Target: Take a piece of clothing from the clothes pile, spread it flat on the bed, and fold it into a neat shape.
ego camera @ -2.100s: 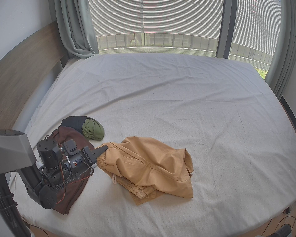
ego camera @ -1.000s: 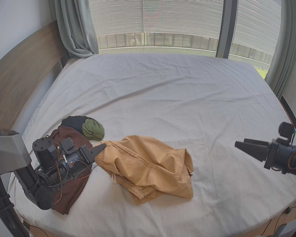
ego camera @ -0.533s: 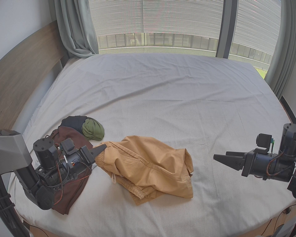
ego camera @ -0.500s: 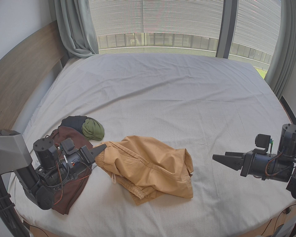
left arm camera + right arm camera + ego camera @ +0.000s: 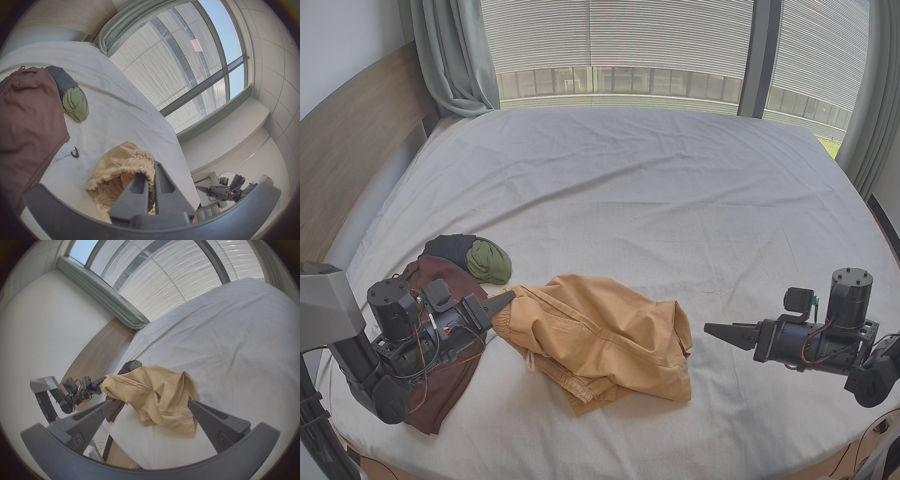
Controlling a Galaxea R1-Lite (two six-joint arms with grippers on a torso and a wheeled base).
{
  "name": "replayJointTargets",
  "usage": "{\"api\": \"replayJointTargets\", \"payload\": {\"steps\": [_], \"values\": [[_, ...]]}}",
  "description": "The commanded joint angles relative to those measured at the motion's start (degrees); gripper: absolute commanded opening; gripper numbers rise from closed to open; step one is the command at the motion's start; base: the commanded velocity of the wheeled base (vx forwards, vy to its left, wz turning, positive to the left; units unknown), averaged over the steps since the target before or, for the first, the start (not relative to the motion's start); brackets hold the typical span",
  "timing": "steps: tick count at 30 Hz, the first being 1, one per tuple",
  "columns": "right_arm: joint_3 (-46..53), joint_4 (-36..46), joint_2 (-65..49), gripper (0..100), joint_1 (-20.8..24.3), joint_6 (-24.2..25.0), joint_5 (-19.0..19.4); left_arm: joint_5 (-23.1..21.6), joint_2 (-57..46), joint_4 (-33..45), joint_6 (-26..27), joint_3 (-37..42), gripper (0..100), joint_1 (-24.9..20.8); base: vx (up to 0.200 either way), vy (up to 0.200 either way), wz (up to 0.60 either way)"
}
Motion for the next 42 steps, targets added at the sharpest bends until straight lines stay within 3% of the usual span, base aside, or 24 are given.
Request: {"api": "replayJointTargets", "payload": {"steps": [1,12,20,26,42], "values": [[0.19,-3.80,7.62,100,1.12,3.73,0.45,0.01,0.47,-0.05,0.04,0.12,0,0.10,0.000,0.000,0.00],[0.11,-11.88,16.49,100,1.03,7.86,2.29,0.01,0.82,-0.05,0.12,0.04,0,0.19,0.000,0.000,0.00],[0.11,-16.01,23.17,100,1.12,8.30,3.26,0.01,1.17,-0.05,0.12,0.12,0,0.19,0.000,0.000,0.00],[0.55,-27.62,32.32,100,1.12,10.49,2.91,0.01,1.79,-0.05,0.21,-0.05,0,0.45,0.000,0.000,0.00],[-3.15,-27.70,37.32,100,0.51,11.90,2.82,0.01,2.49,-0.05,1.71,-0.23,0,2.04,0.000,0.000,0.00]]}}
